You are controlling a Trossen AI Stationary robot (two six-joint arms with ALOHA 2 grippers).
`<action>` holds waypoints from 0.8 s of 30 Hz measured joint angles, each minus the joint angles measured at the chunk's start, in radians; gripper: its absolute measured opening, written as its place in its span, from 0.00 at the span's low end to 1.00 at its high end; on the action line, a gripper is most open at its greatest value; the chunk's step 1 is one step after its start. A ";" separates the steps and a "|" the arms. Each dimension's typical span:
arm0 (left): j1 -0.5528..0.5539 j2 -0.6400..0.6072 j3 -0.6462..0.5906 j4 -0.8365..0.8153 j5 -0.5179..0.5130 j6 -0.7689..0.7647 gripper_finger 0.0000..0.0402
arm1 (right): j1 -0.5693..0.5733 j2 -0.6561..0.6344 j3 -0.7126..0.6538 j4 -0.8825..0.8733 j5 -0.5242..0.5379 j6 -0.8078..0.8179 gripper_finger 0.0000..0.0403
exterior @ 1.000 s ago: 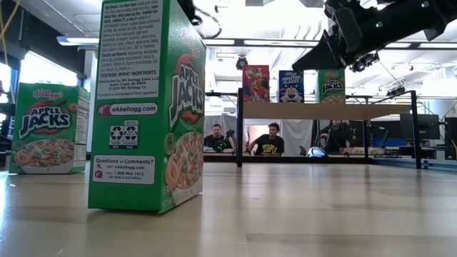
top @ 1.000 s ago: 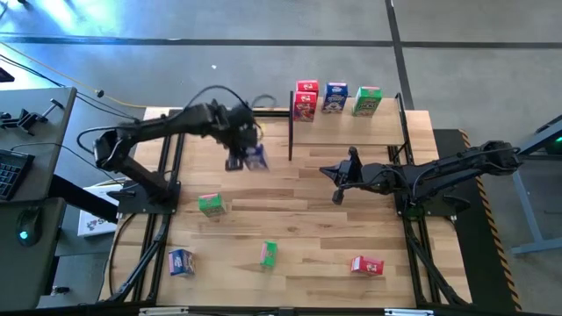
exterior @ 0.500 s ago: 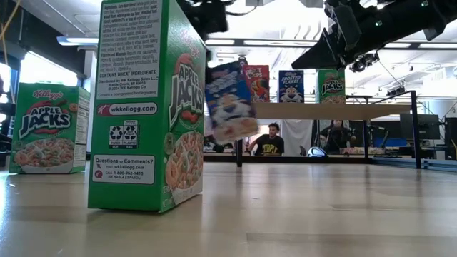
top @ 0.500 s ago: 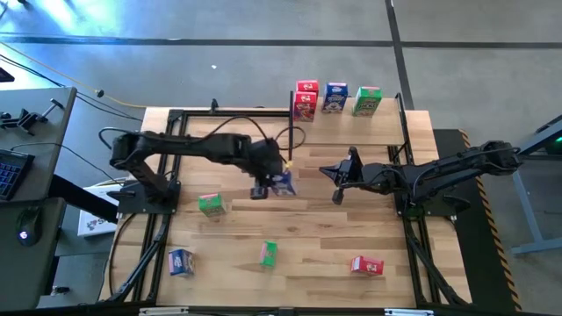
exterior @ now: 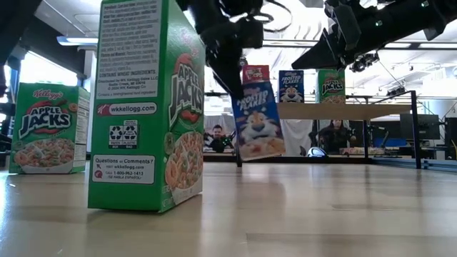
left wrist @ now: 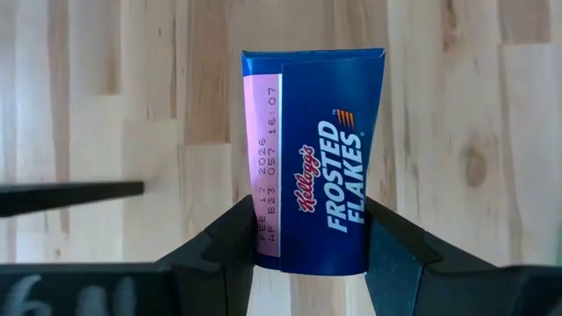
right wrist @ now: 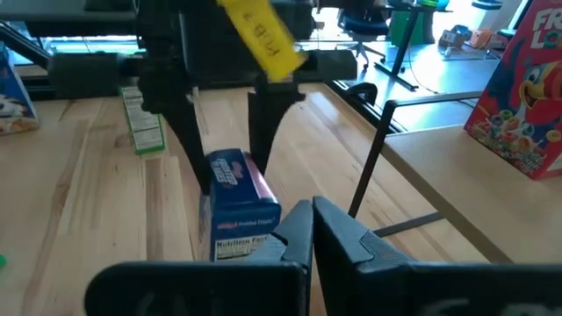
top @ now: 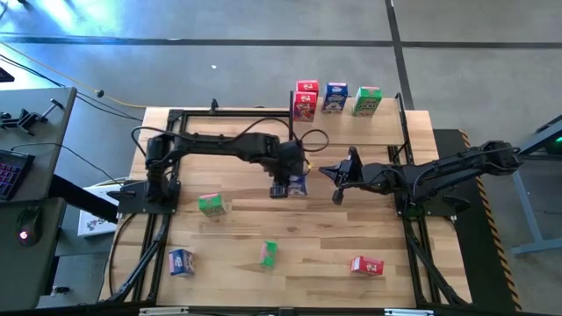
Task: Stack cereal on shelf
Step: Move the blue cereal box to the center of the table, then put the blue cereal box on the table next to the other blue cereal box
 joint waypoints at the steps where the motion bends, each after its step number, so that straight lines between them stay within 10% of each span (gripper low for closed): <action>1: 0.000 0.010 0.007 -0.011 0.000 0.000 0.37 | 0.000 0.000 0.000 0.001 -0.002 0.000 0.00; 12: -0.016 0.058 0.023 -0.012 -0.093 0.018 0.46 | 0.000 0.000 0.000 -0.008 -0.006 0.024 0.02; 24: -0.034 0.023 0.024 0.013 -0.097 0.079 0.54 | 0.000 0.000 0.000 -0.020 -0.005 0.054 0.39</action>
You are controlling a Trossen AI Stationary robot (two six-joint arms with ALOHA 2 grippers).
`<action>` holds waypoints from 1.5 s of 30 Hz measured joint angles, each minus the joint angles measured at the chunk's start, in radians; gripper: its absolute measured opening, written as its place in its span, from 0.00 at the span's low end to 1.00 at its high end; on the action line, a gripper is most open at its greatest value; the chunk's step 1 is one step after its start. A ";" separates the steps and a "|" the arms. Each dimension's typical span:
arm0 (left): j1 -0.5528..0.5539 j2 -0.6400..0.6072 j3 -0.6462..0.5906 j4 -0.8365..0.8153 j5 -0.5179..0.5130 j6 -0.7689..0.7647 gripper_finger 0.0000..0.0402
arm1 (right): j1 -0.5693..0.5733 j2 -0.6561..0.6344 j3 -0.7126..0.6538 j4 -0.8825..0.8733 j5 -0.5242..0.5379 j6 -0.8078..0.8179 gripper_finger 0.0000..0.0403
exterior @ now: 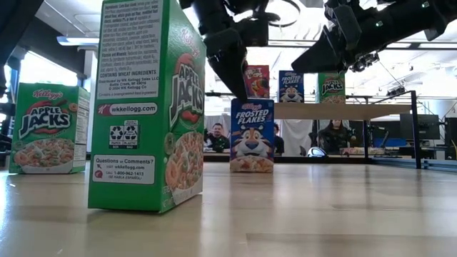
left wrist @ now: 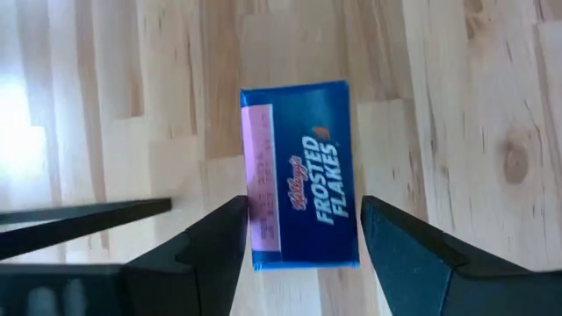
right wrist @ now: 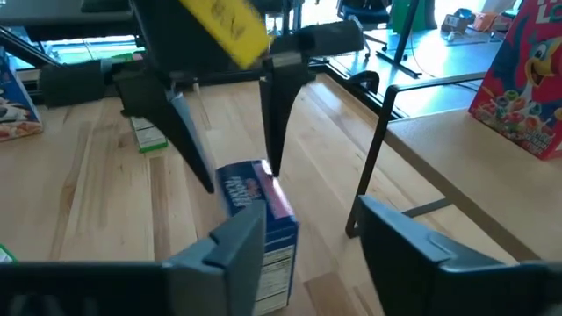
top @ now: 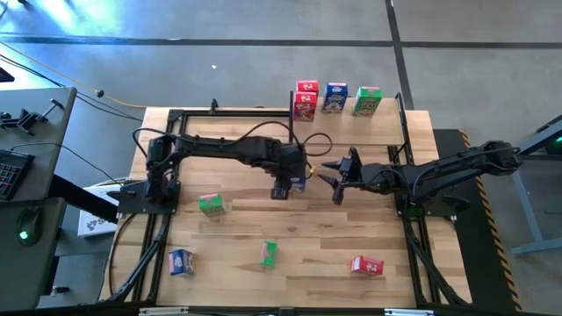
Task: Stack cereal on shelf
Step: Put the blue cereal box on the table next to the other blue cereal box
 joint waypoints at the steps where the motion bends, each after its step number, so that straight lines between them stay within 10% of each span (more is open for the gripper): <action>1: 0.001 -0.004 0.000 0.000 0.000 0.001 0.54 | 0.000 0.000 0.000 -0.001 0.000 0.003 0.42; 12: -0.006 -0.252 -0.215 0.178 0.003 -0.067 0.51 | 0.010 0.000 0.000 -0.002 -0.053 0.011 0.60; 28: 0.019 -0.671 -1.191 1.564 0.048 -0.281 0.36 | -0.062 0.120 0.252 -0.235 -0.198 0.058 0.61; 45: 0.056 -0.684 -1.256 1.588 0.050 -0.306 0.33 | -0.119 0.692 0.989 -1.062 -0.301 -0.070 0.73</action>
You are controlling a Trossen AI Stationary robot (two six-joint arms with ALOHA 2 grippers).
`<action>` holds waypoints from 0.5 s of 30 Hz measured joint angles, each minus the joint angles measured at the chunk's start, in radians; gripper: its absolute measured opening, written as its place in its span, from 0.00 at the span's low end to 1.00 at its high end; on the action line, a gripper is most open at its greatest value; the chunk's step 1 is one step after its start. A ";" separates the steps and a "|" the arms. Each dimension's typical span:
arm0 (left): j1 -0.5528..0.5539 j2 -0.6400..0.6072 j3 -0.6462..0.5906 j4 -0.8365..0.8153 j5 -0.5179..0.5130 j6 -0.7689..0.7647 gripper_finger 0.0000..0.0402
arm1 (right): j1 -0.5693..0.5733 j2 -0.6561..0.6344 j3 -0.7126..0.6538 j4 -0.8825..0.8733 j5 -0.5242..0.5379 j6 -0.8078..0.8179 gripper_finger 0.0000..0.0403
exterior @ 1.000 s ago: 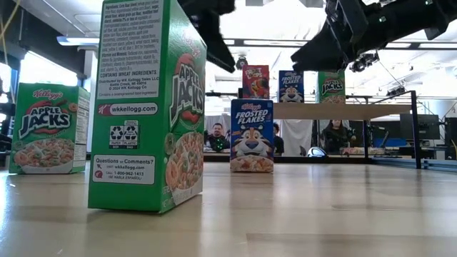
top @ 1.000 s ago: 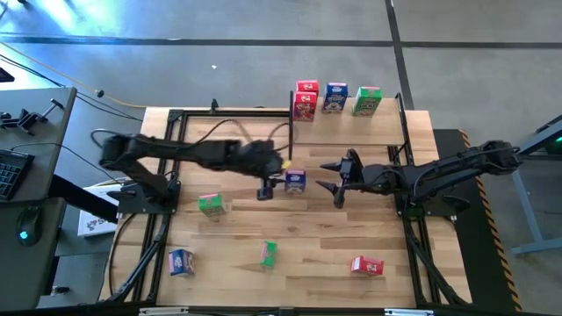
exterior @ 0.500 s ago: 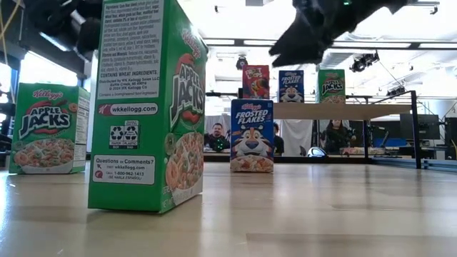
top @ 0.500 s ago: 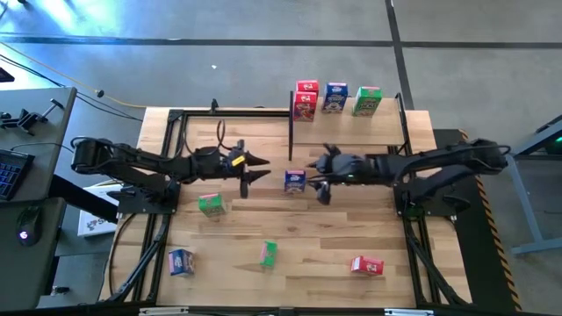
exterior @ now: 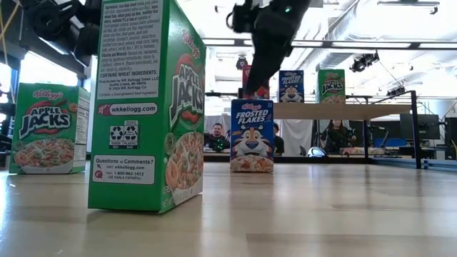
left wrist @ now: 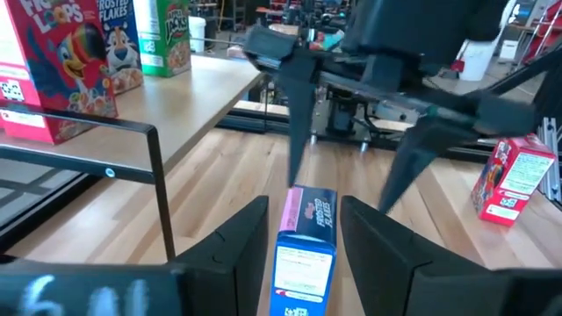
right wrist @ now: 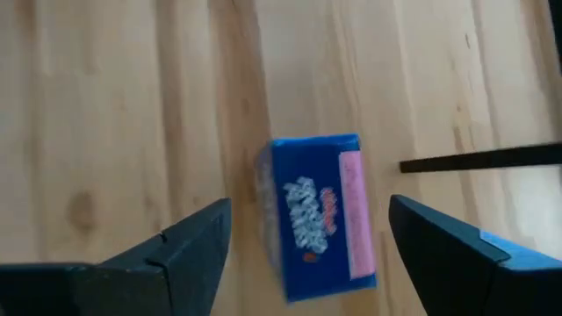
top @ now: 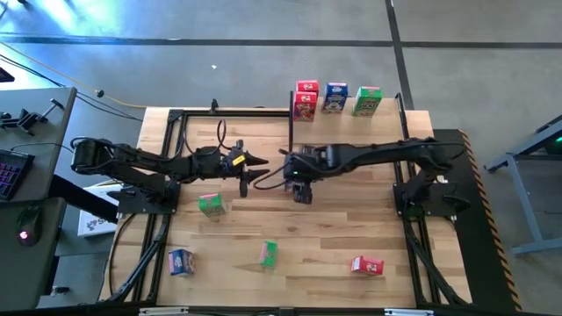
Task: Stack cereal on shelf
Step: Put the blue cereal box on the table next to the other blue cereal box
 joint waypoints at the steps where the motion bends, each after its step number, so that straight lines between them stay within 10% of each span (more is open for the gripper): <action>1: 0.000 0.000 -0.001 -0.003 0.000 0.000 0.33 | -0.004 0.024 0.027 -0.025 0.013 -0.009 0.73; 15: 0.054 0.001 -0.189 0.280 0.015 -0.021 0.33 | -0.085 0.128 0.106 -0.135 -0.087 0.019 0.65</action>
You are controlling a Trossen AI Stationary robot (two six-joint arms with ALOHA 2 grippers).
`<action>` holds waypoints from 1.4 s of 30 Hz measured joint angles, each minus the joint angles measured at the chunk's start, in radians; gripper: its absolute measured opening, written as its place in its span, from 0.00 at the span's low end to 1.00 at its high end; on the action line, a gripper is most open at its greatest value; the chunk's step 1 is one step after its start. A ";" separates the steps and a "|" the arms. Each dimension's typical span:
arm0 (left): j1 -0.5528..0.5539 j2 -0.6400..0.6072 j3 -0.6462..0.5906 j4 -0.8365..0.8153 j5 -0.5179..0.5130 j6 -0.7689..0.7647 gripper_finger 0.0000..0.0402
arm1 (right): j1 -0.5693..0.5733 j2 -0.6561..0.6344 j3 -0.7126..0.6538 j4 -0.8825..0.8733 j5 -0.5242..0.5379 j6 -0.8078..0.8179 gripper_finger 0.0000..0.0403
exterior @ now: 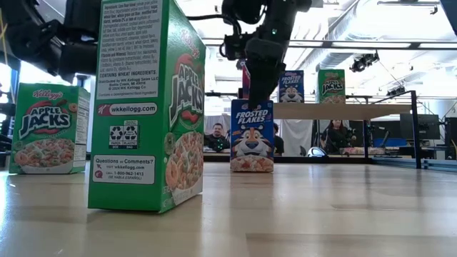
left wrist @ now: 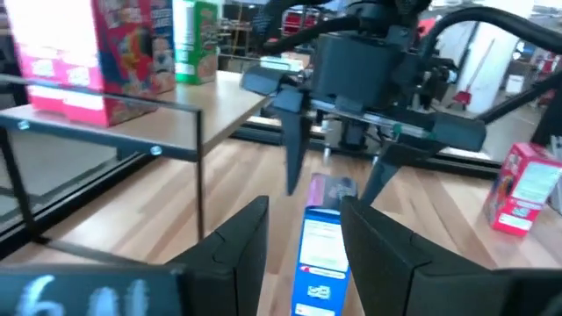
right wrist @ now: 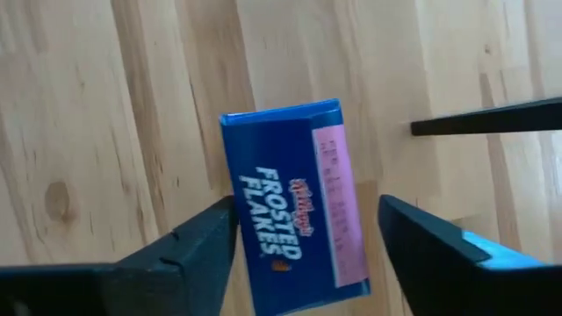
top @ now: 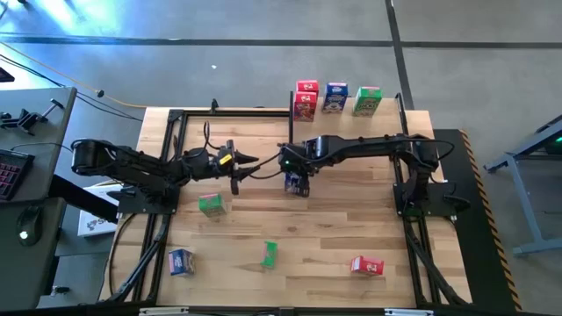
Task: Stack cereal on shelf
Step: Put the blue cereal box on the table next to the other blue cereal box
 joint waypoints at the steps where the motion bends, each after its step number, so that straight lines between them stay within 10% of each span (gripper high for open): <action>1: 0.007 0.000 -0.001 -0.001 0.007 -0.008 0.33 | -0.001 0.000 0.000 0.001 -0.001 0.001 0.62; 10: 0.014 0.003 -0.009 -0.031 0.072 -0.029 0.33 | 0.002 0.000 0.000 -0.001 -0.046 0.004 0.41; 21: 0.014 0.003 -0.009 -0.046 0.082 -0.030 0.33 | 0.004 -0.004 0.029 -0.069 -0.061 0.023 0.37; 35: 0.014 0.003 -0.009 -0.065 0.083 -0.024 0.33 | -0.022 -0.011 0.592 -0.656 0.122 -0.132 0.37; 42: 0.002 0.003 -0.008 -0.075 0.083 -0.031 0.33 | -0.190 -0.042 0.672 -0.647 0.166 -0.357 0.37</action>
